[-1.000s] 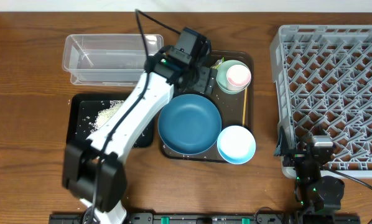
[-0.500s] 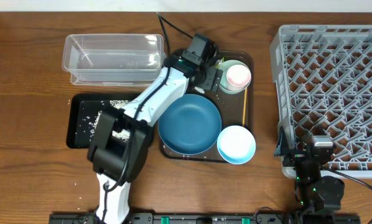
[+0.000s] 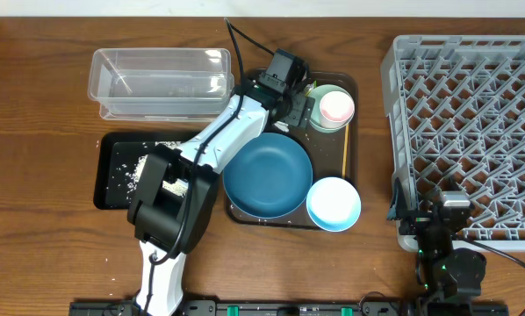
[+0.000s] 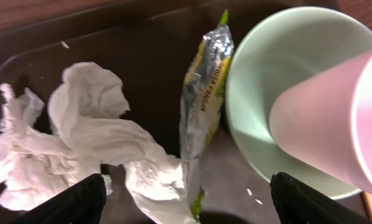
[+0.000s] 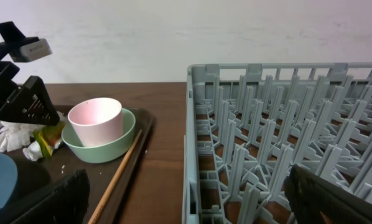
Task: Sort waste into correct bins and load items into the dishwasher rack
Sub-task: 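Lower the left gripper onto the yellow-green snack wrapper and grasp it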
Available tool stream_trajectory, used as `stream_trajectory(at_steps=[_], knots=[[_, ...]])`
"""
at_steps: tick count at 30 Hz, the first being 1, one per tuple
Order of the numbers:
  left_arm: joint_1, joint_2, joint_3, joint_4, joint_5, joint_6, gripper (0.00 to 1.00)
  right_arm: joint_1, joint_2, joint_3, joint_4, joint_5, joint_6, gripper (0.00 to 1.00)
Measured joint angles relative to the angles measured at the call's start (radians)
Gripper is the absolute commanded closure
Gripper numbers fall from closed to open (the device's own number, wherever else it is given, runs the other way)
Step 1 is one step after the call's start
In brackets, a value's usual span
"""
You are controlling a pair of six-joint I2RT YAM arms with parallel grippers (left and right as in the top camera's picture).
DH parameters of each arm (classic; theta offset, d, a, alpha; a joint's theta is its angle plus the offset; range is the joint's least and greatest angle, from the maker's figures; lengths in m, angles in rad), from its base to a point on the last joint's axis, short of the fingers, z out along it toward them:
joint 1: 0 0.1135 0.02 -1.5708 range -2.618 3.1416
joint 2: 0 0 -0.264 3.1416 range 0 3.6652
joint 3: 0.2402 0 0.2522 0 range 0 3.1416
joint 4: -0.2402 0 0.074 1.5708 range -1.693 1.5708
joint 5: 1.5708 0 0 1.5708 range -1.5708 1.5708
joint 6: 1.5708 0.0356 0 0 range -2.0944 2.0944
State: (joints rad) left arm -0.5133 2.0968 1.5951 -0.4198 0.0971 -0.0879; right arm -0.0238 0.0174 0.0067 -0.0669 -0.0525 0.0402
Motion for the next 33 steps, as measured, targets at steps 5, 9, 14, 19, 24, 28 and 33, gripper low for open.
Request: stream_trajectory(at_steps=[5,9,14,19,24,28,33], knots=[[0.000,0.015,-0.002,0.016,-0.018,0.001,0.13,0.000,0.000,0.000,0.000,0.000,0.000,0.01],[0.000,0.039,-0.002,0.033,-0.023,0.004,0.14,0.000,0.000,0.000,0.000,0.000,0.000,0.01],[0.000,0.052,-0.003,0.037,-0.026,0.006,0.26,0.000,0.000,0.000,0.000,0.000,0.000,0.01],[0.000,0.052,-0.003,0.042,-0.026,0.010,0.33,0.000,0.000,0.000,0.000,0.000,0.000,0.01],[0.000,0.052,-0.003,0.042,-0.026,0.011,0.38,0.000,0.000,0.000,0.000,0.000,0.000,0.01],[0.000,0.052,-0.004,0.043,-0.026,0.010,0.38,0.000,0.000,0.000,0.000,0.000,0.000,0.01],[0.000,0.053,-0.006,0.044,-0.026,0.010,0.42,0.000,0.000,0.000,0.000,0.000,0.000,0.01]])
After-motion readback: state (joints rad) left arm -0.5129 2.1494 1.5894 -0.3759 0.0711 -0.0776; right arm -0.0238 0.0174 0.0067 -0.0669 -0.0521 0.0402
